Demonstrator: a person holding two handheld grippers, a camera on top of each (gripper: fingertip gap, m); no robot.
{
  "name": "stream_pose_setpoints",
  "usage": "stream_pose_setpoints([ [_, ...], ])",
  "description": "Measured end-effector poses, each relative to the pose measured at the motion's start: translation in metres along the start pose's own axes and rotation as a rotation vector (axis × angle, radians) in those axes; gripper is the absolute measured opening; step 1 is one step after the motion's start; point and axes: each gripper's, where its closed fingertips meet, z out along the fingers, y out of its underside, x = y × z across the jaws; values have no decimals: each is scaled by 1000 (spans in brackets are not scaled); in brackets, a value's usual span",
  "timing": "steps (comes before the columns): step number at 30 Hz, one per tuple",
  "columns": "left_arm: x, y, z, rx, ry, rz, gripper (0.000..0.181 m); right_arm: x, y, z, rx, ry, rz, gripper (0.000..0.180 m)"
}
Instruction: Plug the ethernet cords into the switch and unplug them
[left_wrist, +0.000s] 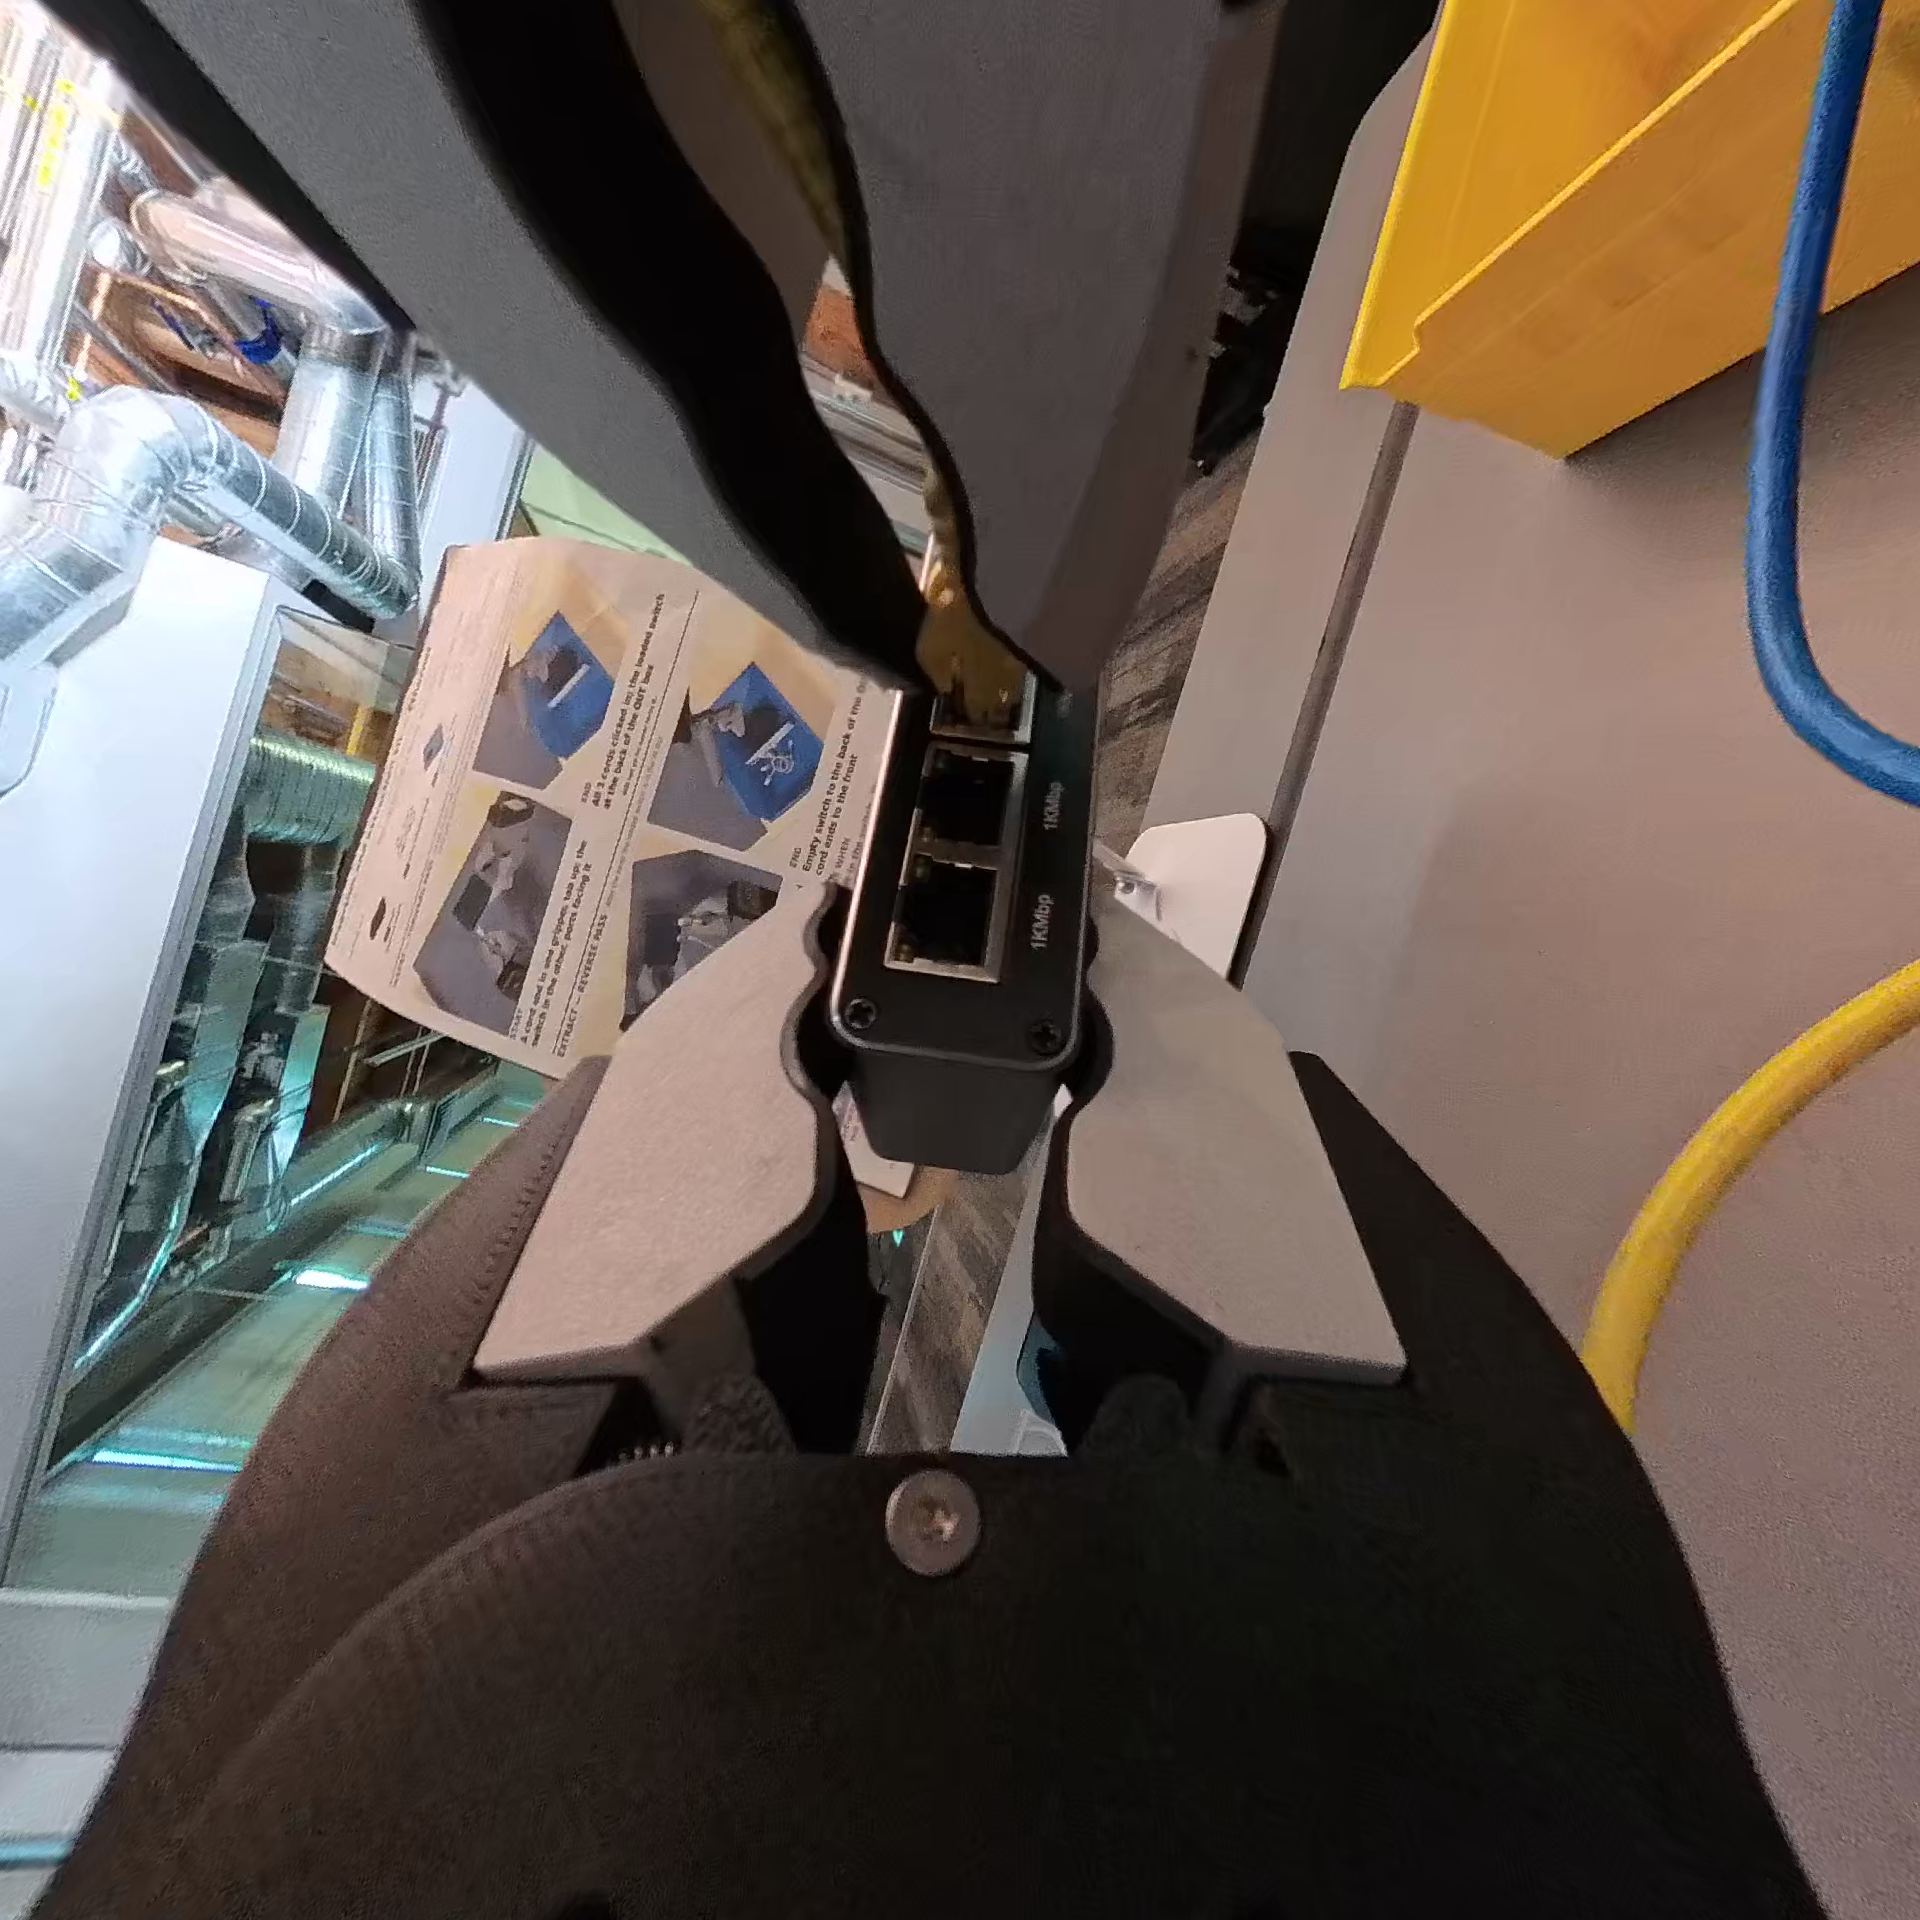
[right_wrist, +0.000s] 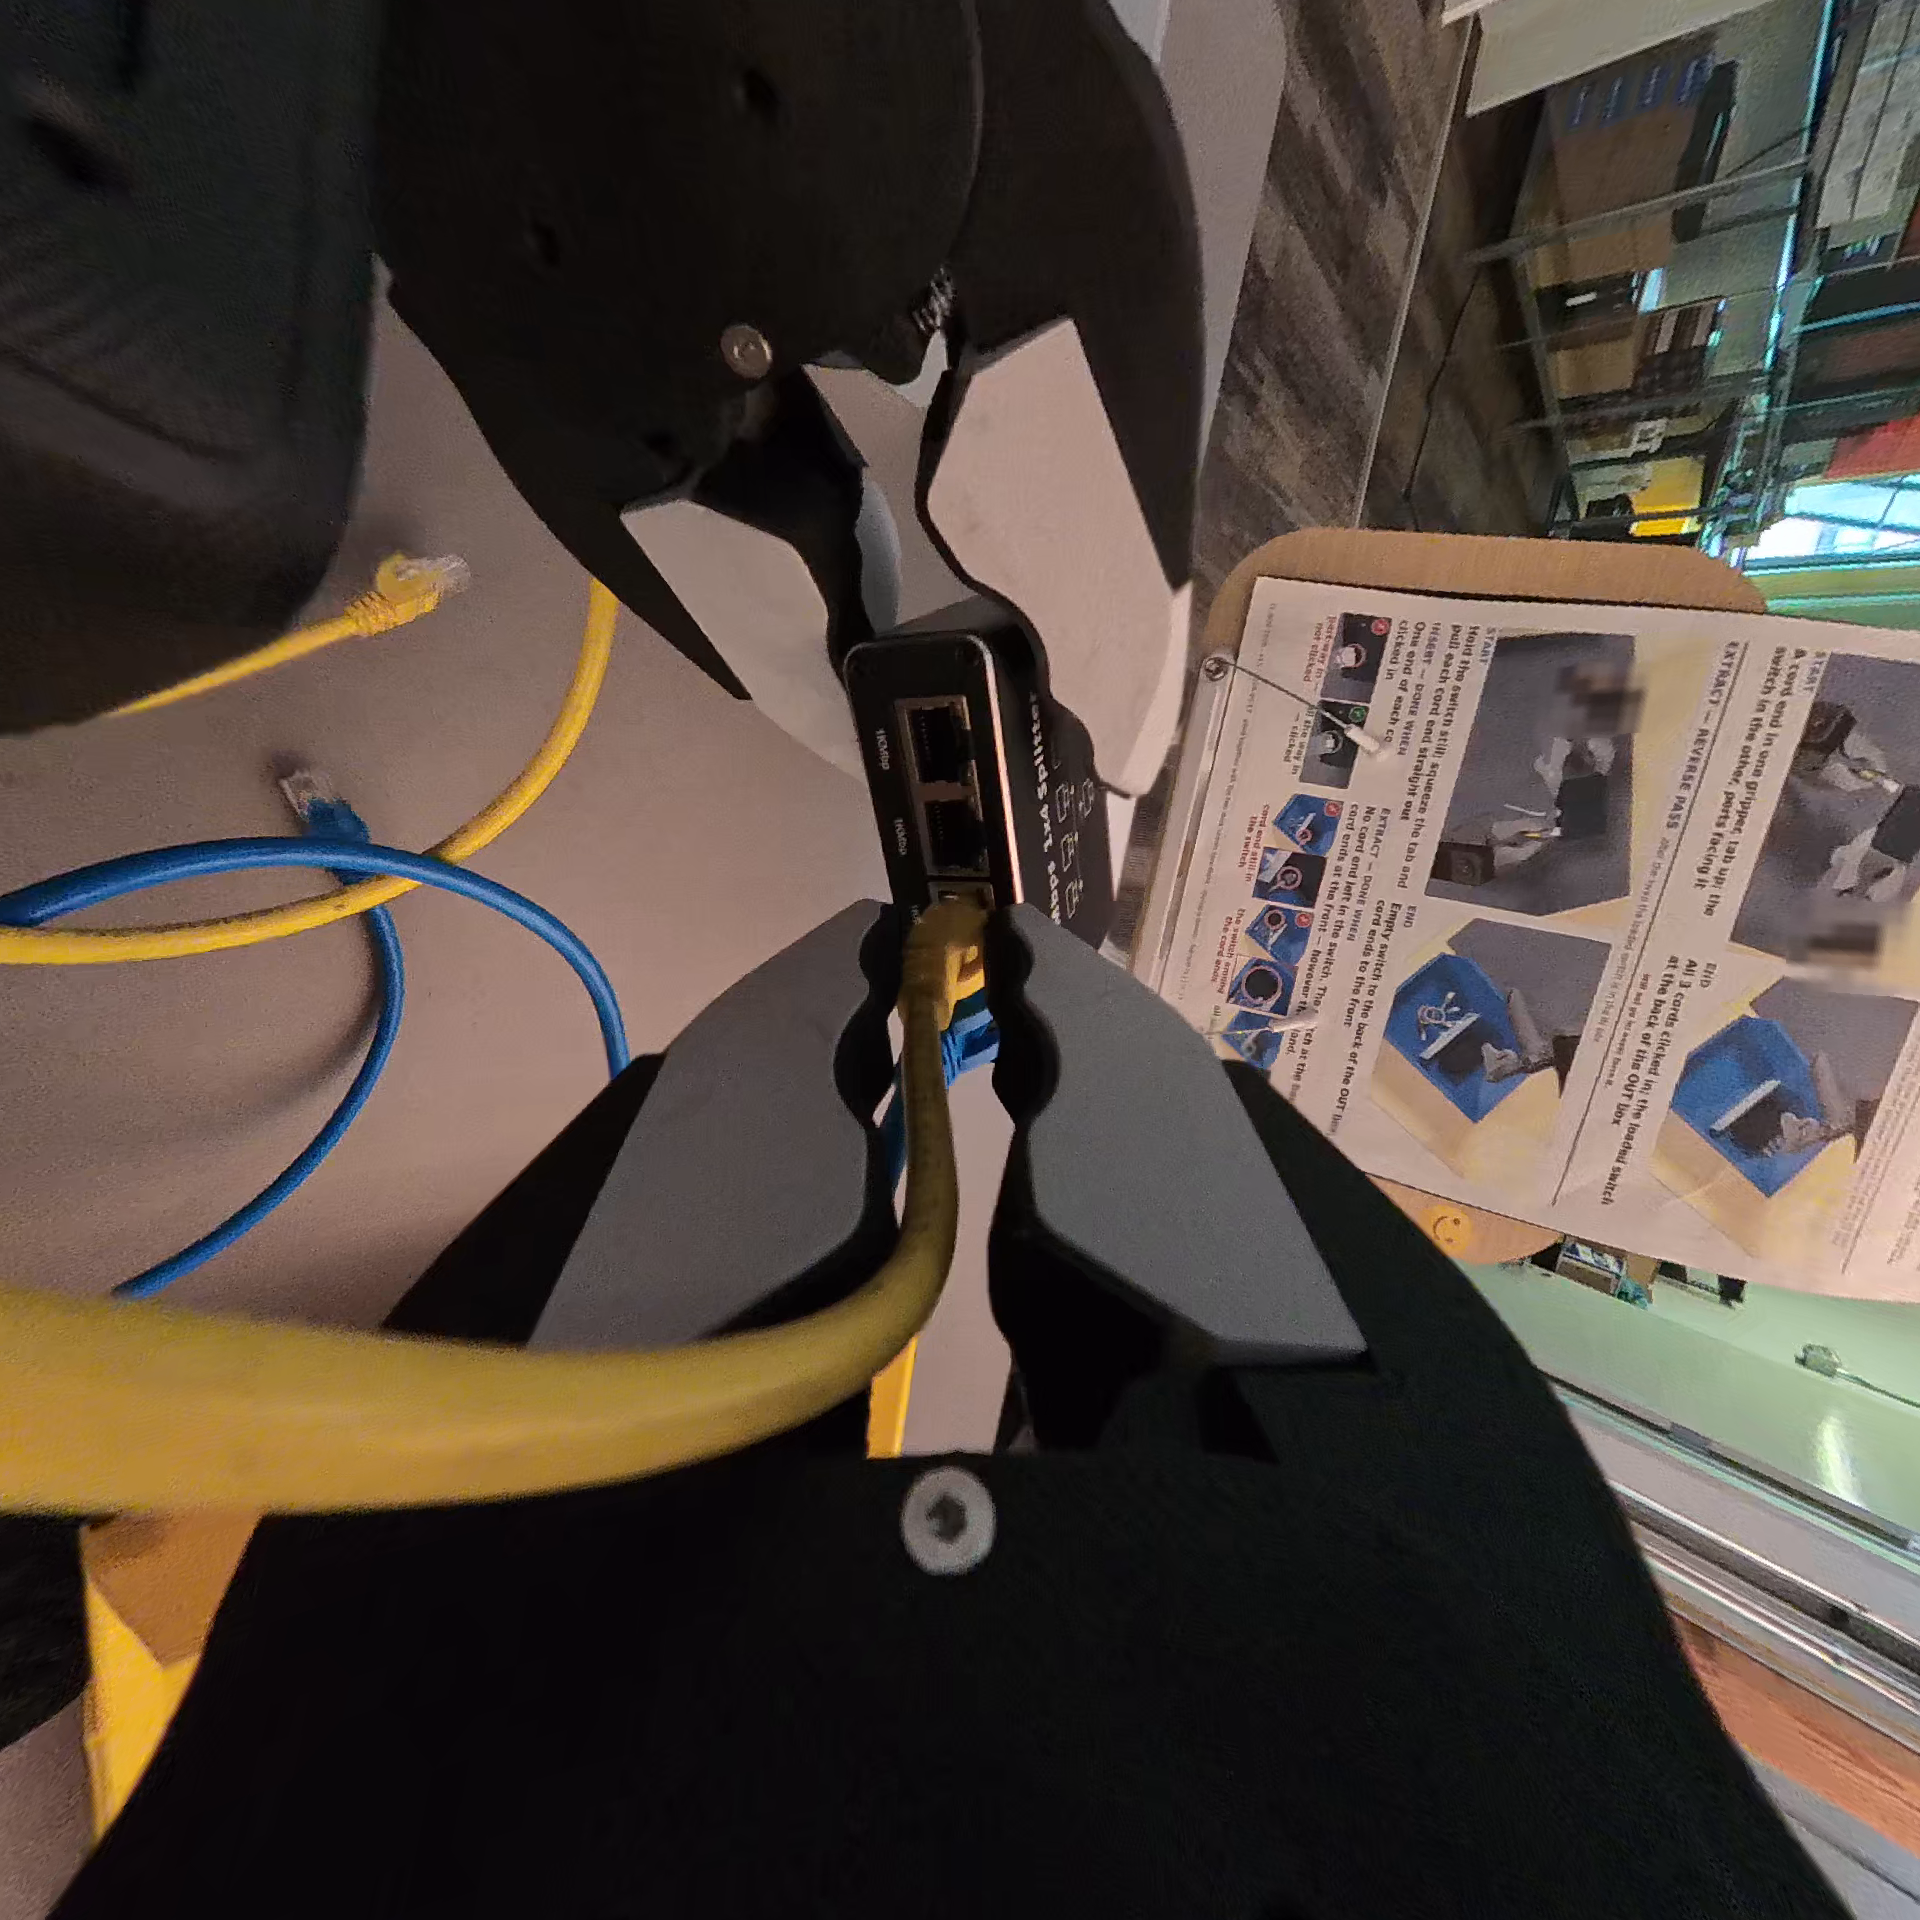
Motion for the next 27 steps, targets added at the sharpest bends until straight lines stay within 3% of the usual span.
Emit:
stream_pose_setpoints([
  [9,13,-5,3,6,51,10,39,-13,7,-1,-15,-11,-9,12],
  [14,3,-11,-4,20,41,-12,38,-6,2,-13,71,33,-37,12],
  [19,-1,-13,-5,19,13,-22,38,-4,1,-17,-3,26,-104,11],
  [22,-2,-2,0,-41,-16,-6,37,-7,2,-12,-11,29,-59,11],
  [24,-24,30,2,-193,-116,4,38,-50,2,1,-7,-150,-10,12],
  [25,-26,36,-1,-183,-85,-46,37,-51,13,7,-50,-75,-82,14],
  [27,-32,30,-10,-95,-34,-114,37,-45,7,5,66,18,4,14],
])
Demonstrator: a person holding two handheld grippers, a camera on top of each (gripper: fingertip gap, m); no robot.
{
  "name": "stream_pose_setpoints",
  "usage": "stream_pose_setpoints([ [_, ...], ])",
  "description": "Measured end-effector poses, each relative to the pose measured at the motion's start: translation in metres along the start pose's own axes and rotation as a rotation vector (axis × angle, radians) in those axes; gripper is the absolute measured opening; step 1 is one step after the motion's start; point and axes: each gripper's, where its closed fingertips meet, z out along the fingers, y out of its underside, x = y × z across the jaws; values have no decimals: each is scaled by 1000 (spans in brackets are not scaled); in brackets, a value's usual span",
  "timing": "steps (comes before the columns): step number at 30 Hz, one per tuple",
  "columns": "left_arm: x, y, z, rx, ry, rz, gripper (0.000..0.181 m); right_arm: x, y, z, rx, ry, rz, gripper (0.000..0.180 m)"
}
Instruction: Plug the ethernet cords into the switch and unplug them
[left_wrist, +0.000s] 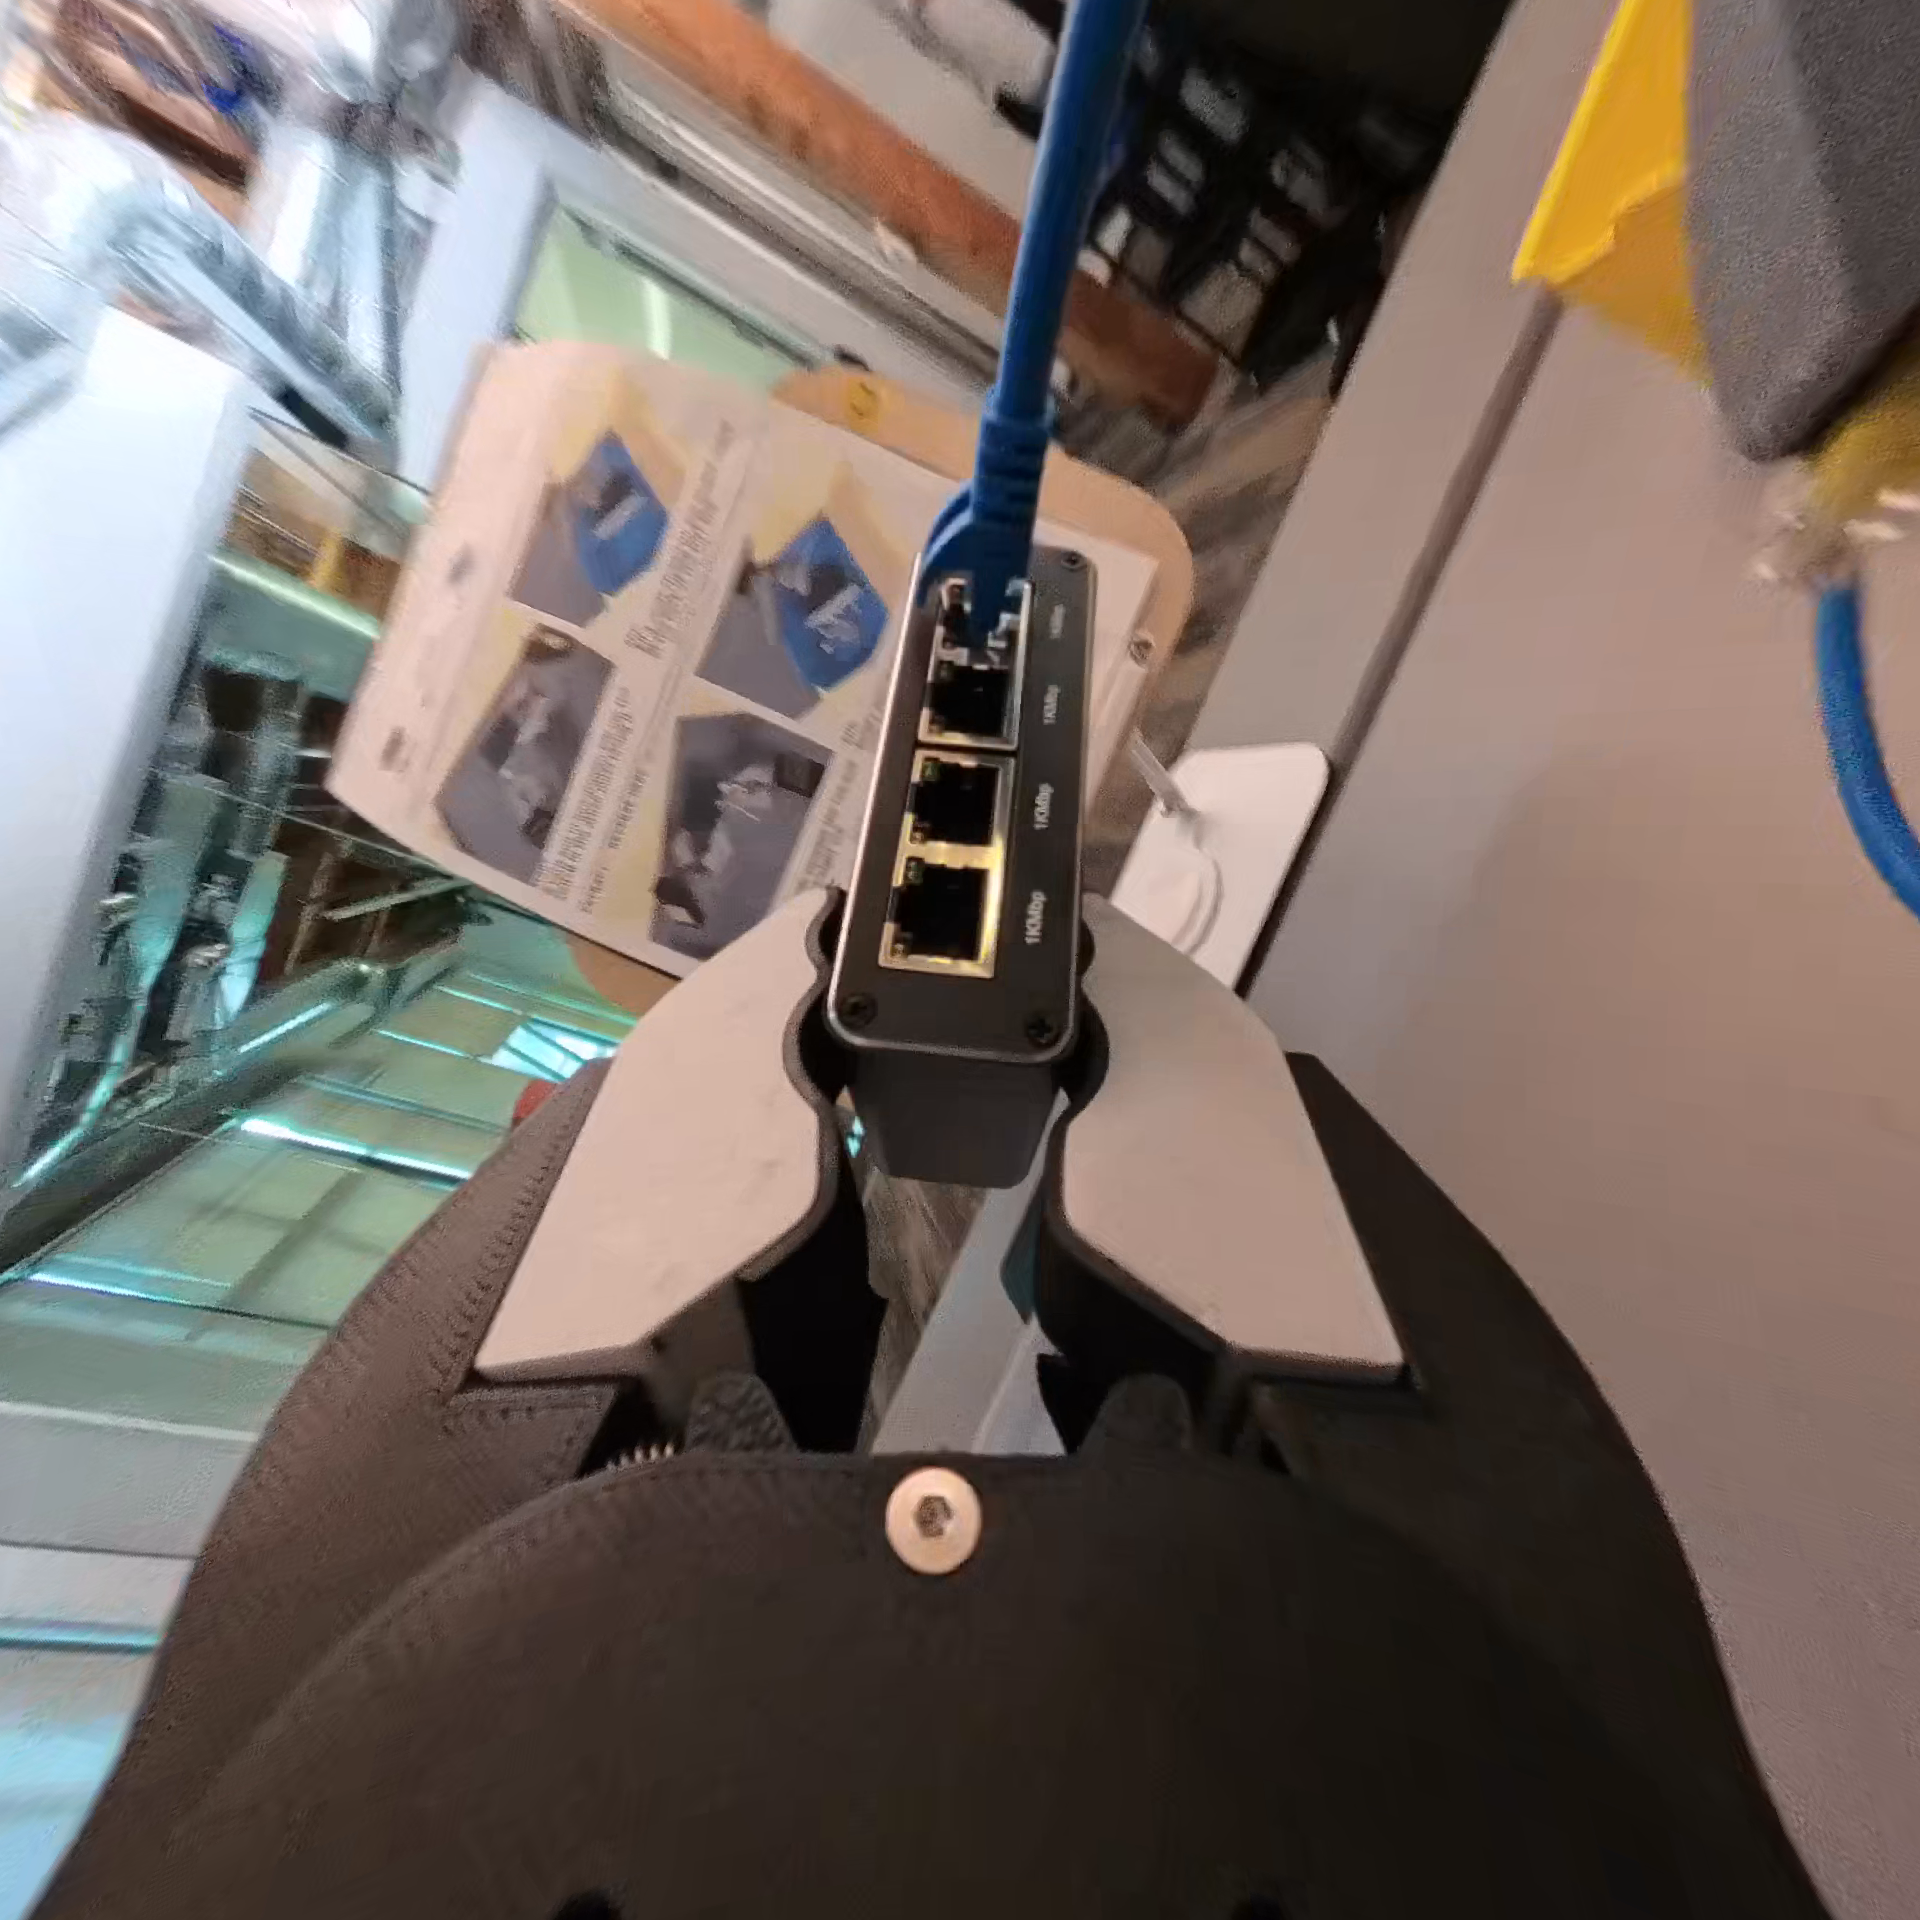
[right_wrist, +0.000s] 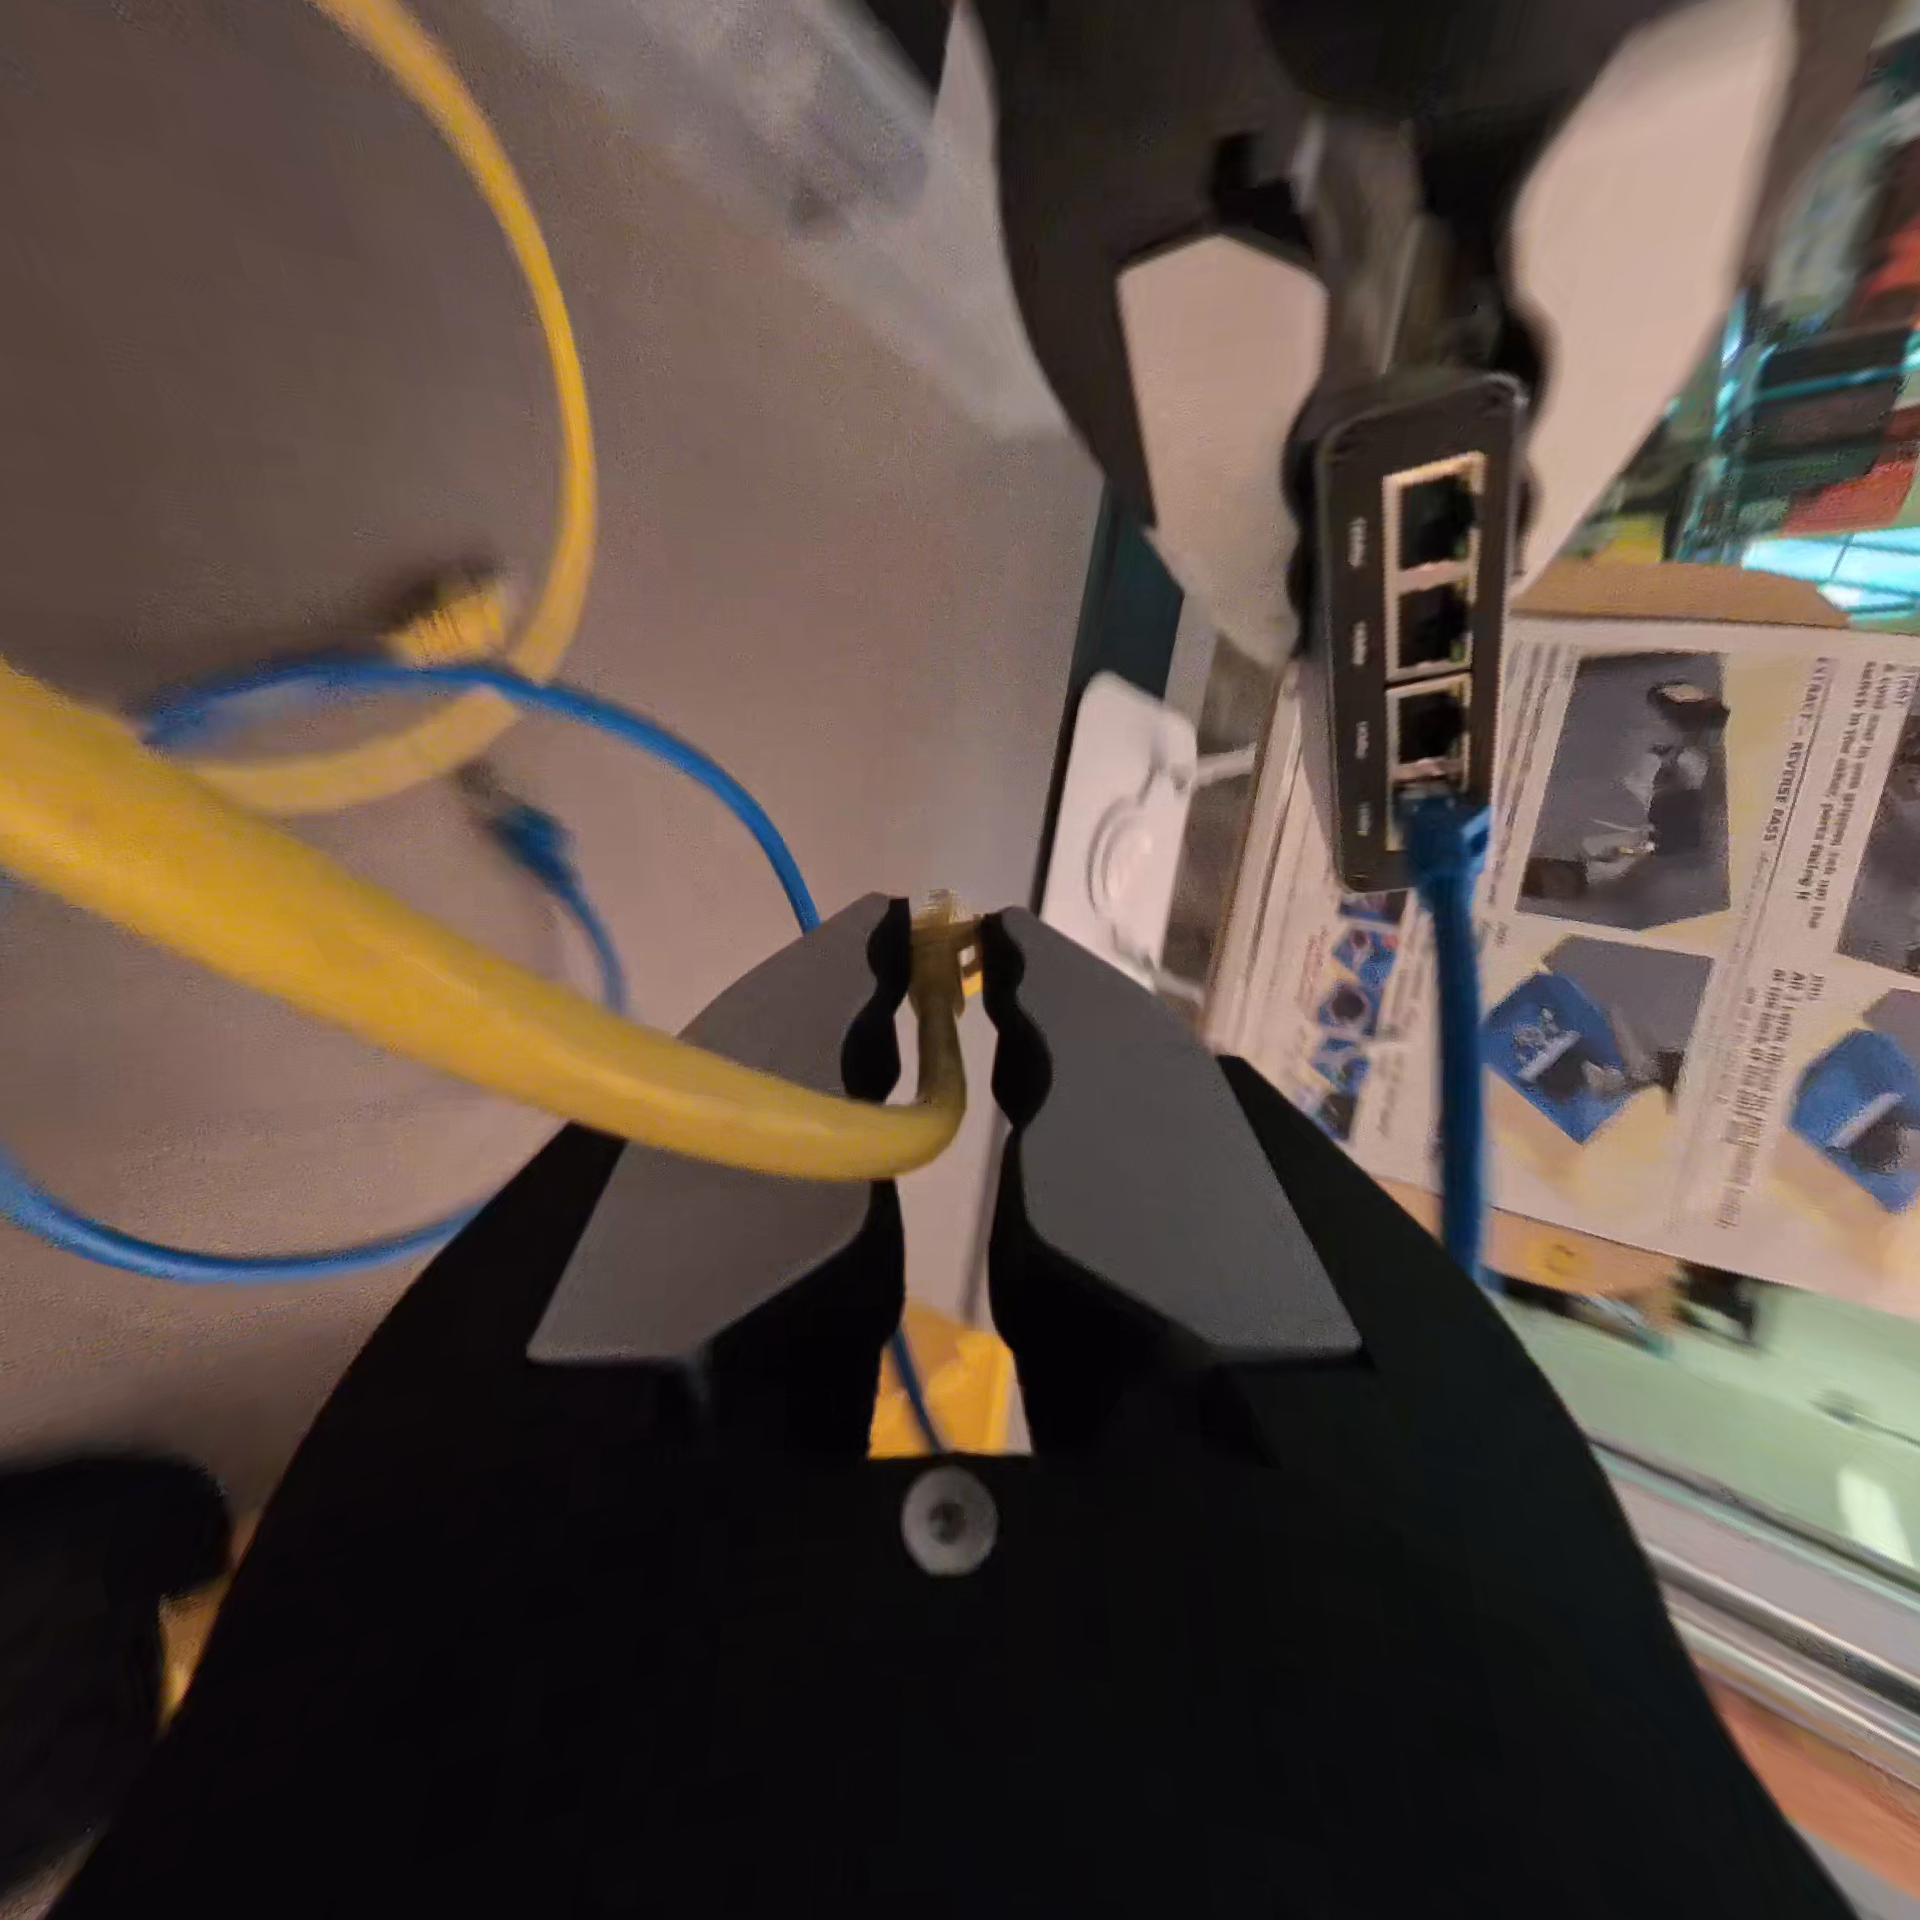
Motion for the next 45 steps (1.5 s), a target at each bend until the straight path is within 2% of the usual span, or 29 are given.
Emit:
stream_pose_setpoints([
  [3,-19,8,-8,-26,-53,-25,37,3,-23,-27,217,69,85,13],
  [7,-37,39,-11,-112,-86,-54,37,20,15,-59,73,85,120,14],
  [9,-50,46,-16,-103,-107,-122,37,30,43,-78,-3,45,175,14],
  [11,-67,53,-25,-92,-150,-206,36,45,61,-102,-8,27,260,14],
  [13,-84,60,-35,-76,-192,-317,36,50,68,-124,12,-39,340,14],
  [16,-93,58,-47,-17,-162,-413,36,41,63,-136,14,-70,309,13],
  [21,-81,27,-47,83,-102,-411,36,-1,42,-95,-27,-74,207,14],
  [24,-64,3,-45,148,-43,-344,36,-19,48,-53,-28,-108,276,14],
  [27,-53,-10,-45,202,0,-291,37,-26,56,-25,85,-143,427,14],
  [30,-54,-11,-45,245,20,-324,36,-10,56,-22,371,-102,627,13],
  [32,-59,-12,-49,303,15,-358,36,3,73,-21,481,-67,773,11],
  [35,-70,-10,-57,365,21,-446,36,0,109,0,463,-27,858,11],
  [40,-87,-6,-70,414,-3,-504,36,-13,142,32,430,-41,961,11],
  [42,-93,-1,-74,400,-18,-523,36,-3,141,25,474,-11,993,10],
  [45,-102,5,-80,383,-41,-531,36,20,140,2,429,61,941,10],
])
